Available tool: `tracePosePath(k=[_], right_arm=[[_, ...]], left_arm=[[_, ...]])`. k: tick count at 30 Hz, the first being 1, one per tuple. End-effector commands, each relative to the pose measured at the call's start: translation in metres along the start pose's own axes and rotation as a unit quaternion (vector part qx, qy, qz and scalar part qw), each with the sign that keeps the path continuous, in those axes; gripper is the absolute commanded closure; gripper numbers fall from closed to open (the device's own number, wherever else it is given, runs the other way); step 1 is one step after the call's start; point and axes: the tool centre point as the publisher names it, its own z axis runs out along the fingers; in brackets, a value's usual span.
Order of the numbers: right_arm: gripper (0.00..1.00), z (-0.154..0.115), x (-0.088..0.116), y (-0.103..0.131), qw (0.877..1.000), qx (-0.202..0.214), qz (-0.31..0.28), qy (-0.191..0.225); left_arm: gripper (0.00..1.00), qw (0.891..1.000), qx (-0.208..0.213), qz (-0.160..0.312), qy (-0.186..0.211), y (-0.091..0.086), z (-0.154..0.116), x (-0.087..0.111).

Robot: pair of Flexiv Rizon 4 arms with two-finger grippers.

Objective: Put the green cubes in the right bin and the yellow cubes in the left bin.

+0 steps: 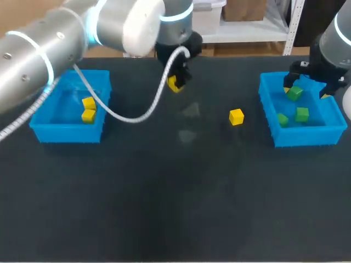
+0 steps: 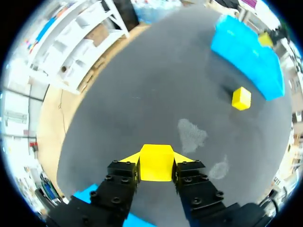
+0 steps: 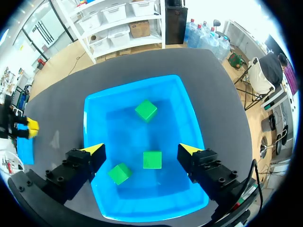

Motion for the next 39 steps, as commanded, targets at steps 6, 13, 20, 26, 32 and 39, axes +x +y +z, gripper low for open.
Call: tracePosePath(k=[6, 13, 20, 26, 32, 39], right_arm=[[0.00, -0.001, 0.002, 0.000, 1.000, 0.001, 0.001, -0.004], [0.00, -0.001, 0.002, 0.000, 1.000, 0.001, 0.001, -0.004], [0.00, -0.001, 0.002, 0.000, 1.000, 0.001, 0.001, -0.004], [0.00, -0.001, 0.002, 0.000, 1.000, 0.001, 0.001, -0.004], [0.00, -0.001, 0.002, 0.000, 1.000, 0.001, 0.001, -0.004], [0.00, -0.001, 0.002, 0.000, 1.000, 0.001, 0.001, -0.004]], left_arm=[[1.00, 0.988, -0.046, -0.109, -0.097, 0.060, -0.086, 0.102], [1.00, 0.976, -0.070, -0.194, -0.075, 0.098, -0.097, 0.173], [1.00, 0.966, -0.052, -0.249, -0.046, 0.103, -0.079, 0.221], [1.00, 0.962, -0.054, -0.267, -0.008, 0.104, -0.057, 0.237], [0.00, 0.962, -0.071, -0.262, -0.010, 0.112, -0.061, 0.227], [0.00, 0.973, -0.066, -0.205, -0.088, 0.098, -0.102, 0.163]])
